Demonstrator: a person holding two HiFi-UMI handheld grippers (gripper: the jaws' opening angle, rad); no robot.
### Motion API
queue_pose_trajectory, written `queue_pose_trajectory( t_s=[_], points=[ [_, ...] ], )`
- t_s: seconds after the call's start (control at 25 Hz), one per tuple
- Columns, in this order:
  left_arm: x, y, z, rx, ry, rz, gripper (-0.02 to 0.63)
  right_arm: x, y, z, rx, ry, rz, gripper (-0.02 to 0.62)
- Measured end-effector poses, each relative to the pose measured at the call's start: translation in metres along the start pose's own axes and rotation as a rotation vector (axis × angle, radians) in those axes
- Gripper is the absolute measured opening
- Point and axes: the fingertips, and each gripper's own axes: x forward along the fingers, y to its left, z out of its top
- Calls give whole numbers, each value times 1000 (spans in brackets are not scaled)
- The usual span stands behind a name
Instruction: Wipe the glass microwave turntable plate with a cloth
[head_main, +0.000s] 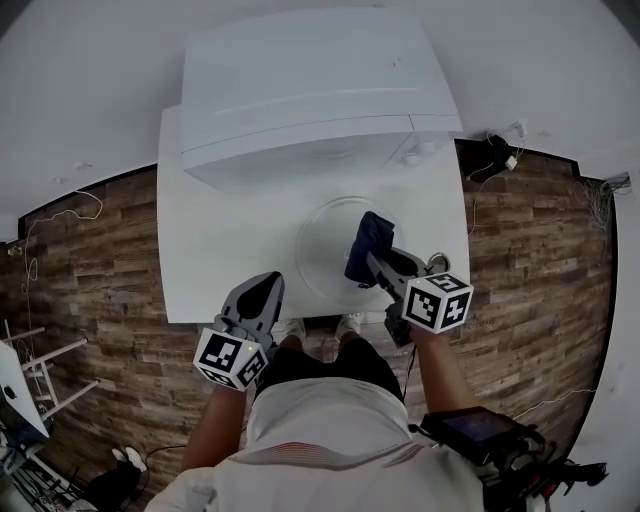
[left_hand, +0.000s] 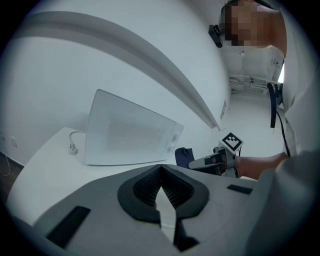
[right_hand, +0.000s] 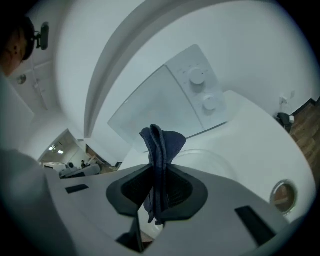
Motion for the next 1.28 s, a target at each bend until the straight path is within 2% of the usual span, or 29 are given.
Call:
queue_pose_trajectory(
  t_s=[0.16,0.36,0.56,0.96,1.28],
  points=[
    [-7,8,-3,-4,2,7,11,33,46,-33,10,86,112,63],
    [-16,16,-9,-16,11,14,11,81,64,-85,-7,231,135,63],
    [-19,17,-13,-20,22,4,11,96,43,-108,11,294,66,63],
    [-2,7,-16,-18,38,-42,11,45,-22,-98,132,218,-69,63],
    [8,-6,-17,-6,47,-61,11,4,-67,-93,135,203,-162,63]
  ],
)
